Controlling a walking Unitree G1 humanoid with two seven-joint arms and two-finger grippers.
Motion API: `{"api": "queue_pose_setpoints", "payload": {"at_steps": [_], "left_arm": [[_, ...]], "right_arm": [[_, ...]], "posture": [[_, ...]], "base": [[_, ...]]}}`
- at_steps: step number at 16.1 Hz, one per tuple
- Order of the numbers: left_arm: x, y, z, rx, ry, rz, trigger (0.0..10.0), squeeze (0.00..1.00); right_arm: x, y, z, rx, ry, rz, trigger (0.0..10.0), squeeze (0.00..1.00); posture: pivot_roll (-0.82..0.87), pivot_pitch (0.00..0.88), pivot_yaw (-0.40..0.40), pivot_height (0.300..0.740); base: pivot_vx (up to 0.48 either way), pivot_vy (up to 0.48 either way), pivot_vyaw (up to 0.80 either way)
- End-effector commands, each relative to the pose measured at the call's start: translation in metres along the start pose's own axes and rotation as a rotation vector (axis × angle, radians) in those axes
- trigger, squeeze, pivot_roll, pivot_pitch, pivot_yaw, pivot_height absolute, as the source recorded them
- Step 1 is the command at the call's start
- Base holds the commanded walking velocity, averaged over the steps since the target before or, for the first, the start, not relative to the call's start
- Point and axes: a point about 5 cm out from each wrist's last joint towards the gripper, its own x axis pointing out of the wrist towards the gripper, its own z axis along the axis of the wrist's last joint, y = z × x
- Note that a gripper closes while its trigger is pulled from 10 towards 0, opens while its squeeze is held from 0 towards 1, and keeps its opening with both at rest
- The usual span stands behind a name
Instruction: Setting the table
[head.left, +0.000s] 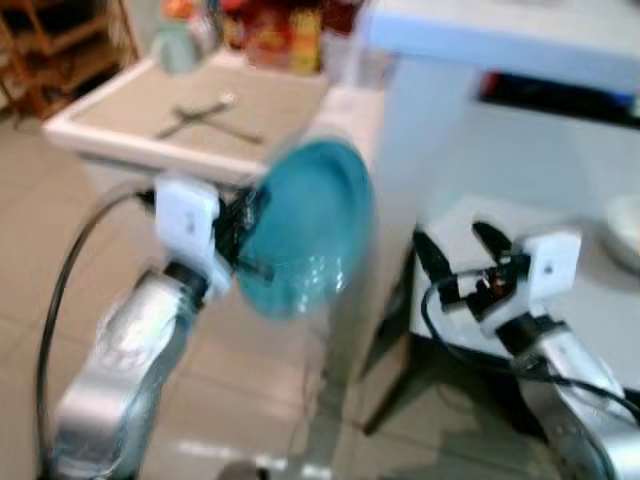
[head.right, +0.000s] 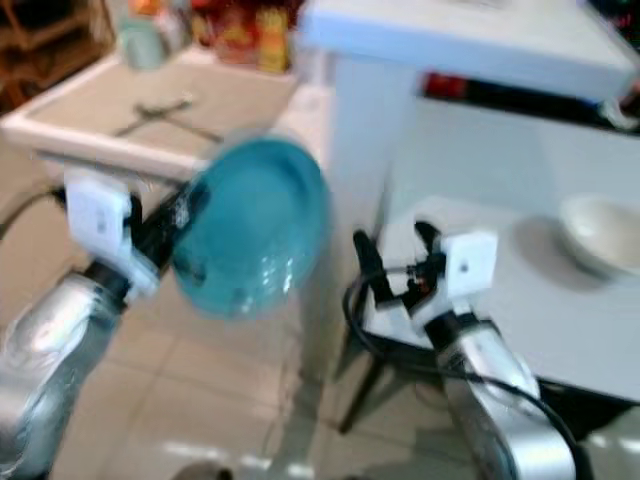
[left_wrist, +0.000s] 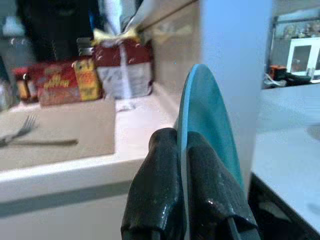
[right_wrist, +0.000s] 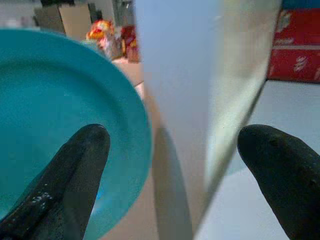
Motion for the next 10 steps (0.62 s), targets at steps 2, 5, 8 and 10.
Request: {"api": "queue_pose_setpoints", "payload": {"at_steps": [2, 5, 8, 10], "left_arm": [[-0.018, 0.01, 0.022, 0.055, -0.059, -0.056, 10.0, 0.0], [-0.02, 0.003, 0.025, 0.055, -0.057, -0.101, 10.0, 0.0], [-0.014, -0.009, 0.026, 0.008, -0.076, -0.156, 10.0, 0.0], [-0.008, -0.008, 0.027, -0.012, -0.093, -0.157, 10.0, 0.0]], "right_arm": [[0.0, 0.003, 0.003, 0.025, -0.003, 0.054, 10.0, 0.0], [-0.001, -0.002, 0.002, 0.021, 0.009, 0.064, 10.0, 0.0], [-0.002, 0.002, 0.004, 0.045, -0.003, 0.065, 10.0, 0.0], [-0.004, 0.002, 0.006, 0.056, -0.009, 0.066, 10.0, 0.0]], "posture": [[0.05, 0.077, -0.031, 0.74], [0.07, 0.077, -0.04, 0.74], [0.04, 0.076, -0.023, 0.74], [0.03, 0.073, -0.014, 0.74]], "base": [[0.0, -0.442, 0.0], [0.0, -0.441, 0.0], [0.0, -0.444, 0.0], [0.0, -0.446, 0.0]]}}
